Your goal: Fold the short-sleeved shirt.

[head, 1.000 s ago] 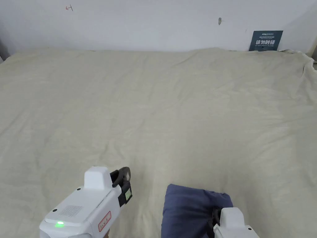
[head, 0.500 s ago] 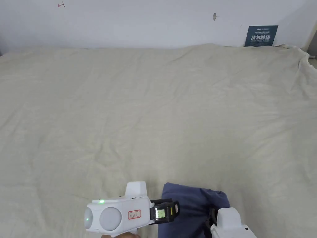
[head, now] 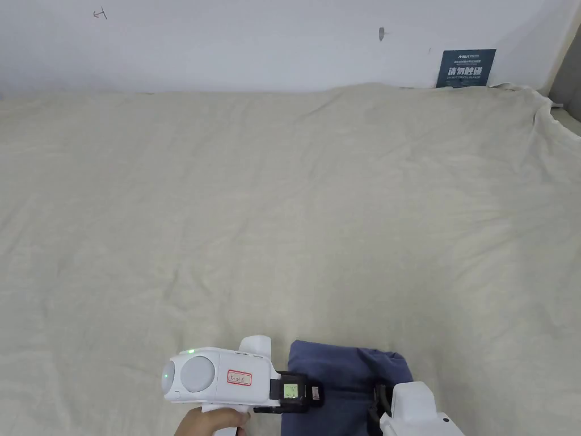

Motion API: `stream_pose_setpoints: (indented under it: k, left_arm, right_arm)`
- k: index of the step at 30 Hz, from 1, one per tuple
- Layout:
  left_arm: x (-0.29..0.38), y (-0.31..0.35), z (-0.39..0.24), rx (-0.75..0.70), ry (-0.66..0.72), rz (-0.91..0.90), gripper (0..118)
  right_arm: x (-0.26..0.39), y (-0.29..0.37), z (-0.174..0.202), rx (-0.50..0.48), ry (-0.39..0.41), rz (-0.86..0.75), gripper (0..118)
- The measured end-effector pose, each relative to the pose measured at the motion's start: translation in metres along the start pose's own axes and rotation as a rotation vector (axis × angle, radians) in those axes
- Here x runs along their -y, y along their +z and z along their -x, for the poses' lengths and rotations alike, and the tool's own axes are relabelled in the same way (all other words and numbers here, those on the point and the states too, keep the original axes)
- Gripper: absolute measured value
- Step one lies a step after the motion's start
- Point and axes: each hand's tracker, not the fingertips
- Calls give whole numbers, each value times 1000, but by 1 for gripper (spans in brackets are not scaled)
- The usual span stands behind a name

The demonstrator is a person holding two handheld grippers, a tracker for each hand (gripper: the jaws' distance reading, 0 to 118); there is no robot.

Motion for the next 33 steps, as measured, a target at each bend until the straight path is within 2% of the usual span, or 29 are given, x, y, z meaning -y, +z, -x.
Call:
stream_pose_setpoints:
  k: [3,6,12,23,33]
  left_arm:
    - [5,0,-6,-14,-26,-14,29]
    - [11,10,-16,-12,-25,-45,23]
    - [-7,45,2,-14,-38,-84,22]
    - [-64,197,97,-289,-5,-231,22]
    - [-103,319,189,-553,64,-270,22]
  right_arm:
    - [-8,3,-3,-17,-3,16,0]
    - [-22,13,-3,-17,-2,2,0]
    - [-71,45,-16,-14,-1,-133,0]
    - [-148,73,-18,26,40,-284,0]
    - [-169,47,6,26,68,-283,0]
